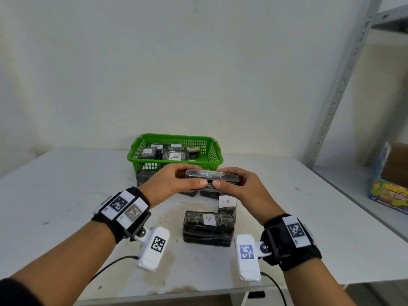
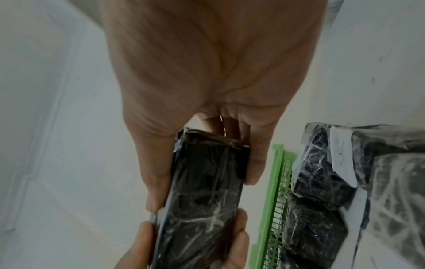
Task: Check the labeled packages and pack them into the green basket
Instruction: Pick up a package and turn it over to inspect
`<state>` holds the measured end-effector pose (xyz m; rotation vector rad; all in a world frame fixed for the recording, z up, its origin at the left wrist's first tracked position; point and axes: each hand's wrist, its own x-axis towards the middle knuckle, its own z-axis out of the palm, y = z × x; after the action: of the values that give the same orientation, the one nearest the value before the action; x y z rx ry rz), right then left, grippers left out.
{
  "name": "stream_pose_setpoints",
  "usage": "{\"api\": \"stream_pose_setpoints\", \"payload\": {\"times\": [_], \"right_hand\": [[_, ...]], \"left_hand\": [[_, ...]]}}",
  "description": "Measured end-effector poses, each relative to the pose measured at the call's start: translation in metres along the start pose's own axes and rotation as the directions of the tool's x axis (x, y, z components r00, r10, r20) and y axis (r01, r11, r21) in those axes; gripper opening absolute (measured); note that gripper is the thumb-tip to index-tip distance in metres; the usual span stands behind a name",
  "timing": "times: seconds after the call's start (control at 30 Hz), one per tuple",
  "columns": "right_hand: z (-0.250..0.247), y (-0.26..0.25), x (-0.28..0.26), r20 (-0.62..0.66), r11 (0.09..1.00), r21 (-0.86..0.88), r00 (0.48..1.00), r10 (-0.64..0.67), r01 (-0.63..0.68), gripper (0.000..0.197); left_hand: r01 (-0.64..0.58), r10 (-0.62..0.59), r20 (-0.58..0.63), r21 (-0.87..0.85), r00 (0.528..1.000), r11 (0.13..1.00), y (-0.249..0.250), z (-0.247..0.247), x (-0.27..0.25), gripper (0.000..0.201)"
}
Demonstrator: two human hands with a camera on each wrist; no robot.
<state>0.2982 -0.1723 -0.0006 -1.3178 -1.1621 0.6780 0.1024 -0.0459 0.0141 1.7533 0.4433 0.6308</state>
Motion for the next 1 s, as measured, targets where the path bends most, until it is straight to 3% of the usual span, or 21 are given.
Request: {"api": "stream_pose_setpoints", "payload": {"times": [0.17, 0.3, 0.43, 0.63, 0.83, 1.0], "right_hand": [[0.006, 0.002, 0.005, 0.023, 0.999, 0.028, 0.999, 0.022, -0.022, 0.062], [0.001, 0.002, 0.007, 0.072, 0.987, 0.140, 0.995, 0.064, -0.074, 0.059], [-0.003, -0.001, 0.008, 0.064, 0.995, 0.093, 0.997, 0.033, -0.039, 0.061], [0.001, -0.003, 0.013, 0.084, 0.992, 0.110, 0.995, 0.056, -0.065, 0.073], [0.007, -0.012, 0.009, 0.032, 0.994, 0.104, 0.999, 0.014, -0.017, 0.057], [0.003, -0.010, 0.011, 0.076, 0.997, 0.068, 0.996, 0.041, -0.047, 0.066]], "left_hand": [[-0.018, 0.017, -0.017, -0.018, 1.000, 1.000, 0.002, -0.006, -0.001, 0.063], [-0.016, 0.014, -0.018, -0.080, 1.000, 0.997, 0.001, -0.013, 0.001, 0.085], [0.003, -0.001, 0.023, -0.112, 1.000, 0.994, -0.001, -0.015, 0.002, 0.097], [-0.014, 0.013, -0.012, -0.060, 1.000, 0.998, 0.004, -0.017, 0.002, 0.086], [0.027, -0.016, 0.085, -0.126, 0.996, 0.992, 0.008, -0.013, 0.000, 0.084], [0.020, -0.015, 0.047, -0.116, 0.999, 0.993, 0.008, -0.015, 0.005, 0.086]]}}
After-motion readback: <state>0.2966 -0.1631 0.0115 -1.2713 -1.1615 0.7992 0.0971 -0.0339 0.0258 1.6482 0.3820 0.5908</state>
